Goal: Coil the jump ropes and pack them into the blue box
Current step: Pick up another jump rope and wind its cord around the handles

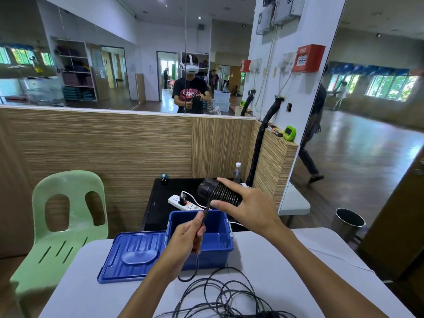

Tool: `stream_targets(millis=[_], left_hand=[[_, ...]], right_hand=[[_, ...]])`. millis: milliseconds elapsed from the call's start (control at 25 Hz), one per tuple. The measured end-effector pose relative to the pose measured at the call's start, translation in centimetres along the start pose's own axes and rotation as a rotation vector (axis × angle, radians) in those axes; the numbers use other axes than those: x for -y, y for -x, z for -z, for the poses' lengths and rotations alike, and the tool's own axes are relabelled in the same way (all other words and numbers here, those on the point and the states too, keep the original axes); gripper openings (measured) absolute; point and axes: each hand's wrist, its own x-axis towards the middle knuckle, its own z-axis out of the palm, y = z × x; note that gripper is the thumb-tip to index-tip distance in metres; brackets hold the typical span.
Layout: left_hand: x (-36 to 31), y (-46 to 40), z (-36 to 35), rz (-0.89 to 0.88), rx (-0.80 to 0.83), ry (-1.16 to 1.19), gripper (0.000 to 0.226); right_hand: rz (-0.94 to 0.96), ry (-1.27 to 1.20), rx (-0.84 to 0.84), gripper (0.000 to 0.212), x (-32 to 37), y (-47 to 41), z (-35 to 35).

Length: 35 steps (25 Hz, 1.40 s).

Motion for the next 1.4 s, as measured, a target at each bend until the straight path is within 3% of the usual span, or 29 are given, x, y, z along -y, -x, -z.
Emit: stream_targets(millis=[360,560,720,880,1040,1200,1400], left_hand=[[-0.2,-3.7,2.2,-0.154,0.111,-0.161,0.048],[-1.6,-5.5,3.4,-0.176,0.333,-0.318,0.015],[-4.3,-7.3,4.3,-0.194,0.511,-0.702,0.04],[-6.9,-8.6,4.6,-0.289,0.443,-1.19,0.049],[-9.8,-8.0,2.2,-0.391,0.174,-1.681,0.044],[-10.9,-7.1,0.0,-0.387,-0.076,-1.839,0.042],[-10.8,-6.1,-0.3,-0.35,-0.062,-1.967,0.028]], right_hand=[[0.106,-0.199,0.126,0.065,0.2,0.9,1.0],[0.201,-0.146,0.246,0.066,0.0,1.8,1.0],[0.239,-0.031,0.28,0.068,-0.4,1.9,1.0],[0.319,0.103,0.276,0.069,0.3,1.9,0.9],[0.3,0.236,0.247,0.073,0.6,0.7,0.3],[0.245,0.283,0.184,0.075,0.8,0.2,-0.1],[0.166,0.342,0.17,0.073,1.3,-0.2,-1.3]])
